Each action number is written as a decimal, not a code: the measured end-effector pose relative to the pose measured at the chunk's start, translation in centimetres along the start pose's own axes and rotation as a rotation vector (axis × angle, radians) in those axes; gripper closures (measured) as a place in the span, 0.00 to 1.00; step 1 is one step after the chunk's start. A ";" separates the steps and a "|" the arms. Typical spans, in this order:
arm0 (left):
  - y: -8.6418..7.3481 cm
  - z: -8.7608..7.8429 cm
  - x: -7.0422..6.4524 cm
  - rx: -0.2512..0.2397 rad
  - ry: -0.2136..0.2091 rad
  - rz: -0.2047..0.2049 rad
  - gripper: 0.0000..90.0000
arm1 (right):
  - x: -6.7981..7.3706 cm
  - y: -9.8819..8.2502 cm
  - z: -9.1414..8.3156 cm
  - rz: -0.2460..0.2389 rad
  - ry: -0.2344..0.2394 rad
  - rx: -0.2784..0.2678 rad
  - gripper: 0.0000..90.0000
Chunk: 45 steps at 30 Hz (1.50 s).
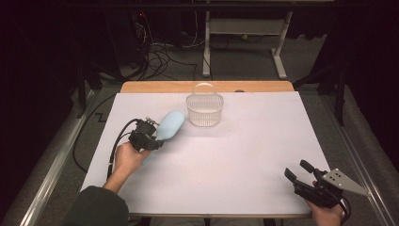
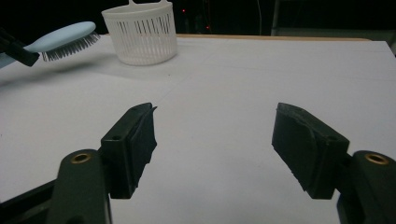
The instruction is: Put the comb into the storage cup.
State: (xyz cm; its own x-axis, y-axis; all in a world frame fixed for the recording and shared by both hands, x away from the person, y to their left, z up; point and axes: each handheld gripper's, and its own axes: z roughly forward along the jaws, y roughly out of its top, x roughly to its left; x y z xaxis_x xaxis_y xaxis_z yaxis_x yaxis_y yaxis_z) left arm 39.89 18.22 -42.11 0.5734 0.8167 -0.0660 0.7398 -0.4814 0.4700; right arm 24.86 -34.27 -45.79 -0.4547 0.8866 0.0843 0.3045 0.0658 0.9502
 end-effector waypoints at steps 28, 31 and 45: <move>-6.3 -2.8 -1.6 -0.128 -0.024 0.000 0.77 | 0.2 0.0 0.2 -0.001 -0.002 -0.001 0.32; -6.8 -3.0 -2.2 -0.135 -0.037 0.008 0.77 | 0.2 0.1 0.2 -0.001 -0.001 0.002 0.32; -7.9 -3.4 -4.9 -0.191 -0.087 0.049 0.77 | 0.8 0.2 0.4 -0.025 0.022 0.006 0.28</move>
State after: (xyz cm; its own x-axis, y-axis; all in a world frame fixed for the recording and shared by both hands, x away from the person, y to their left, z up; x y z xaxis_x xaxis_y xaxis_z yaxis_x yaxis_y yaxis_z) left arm 30.06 19.06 -42.49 0.6413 0.7593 -0.1106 0.6347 -0.4439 0.6325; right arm 24.95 -33.36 -45.65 -0.4807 0.8743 0.0676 0.2980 0.0904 0.9503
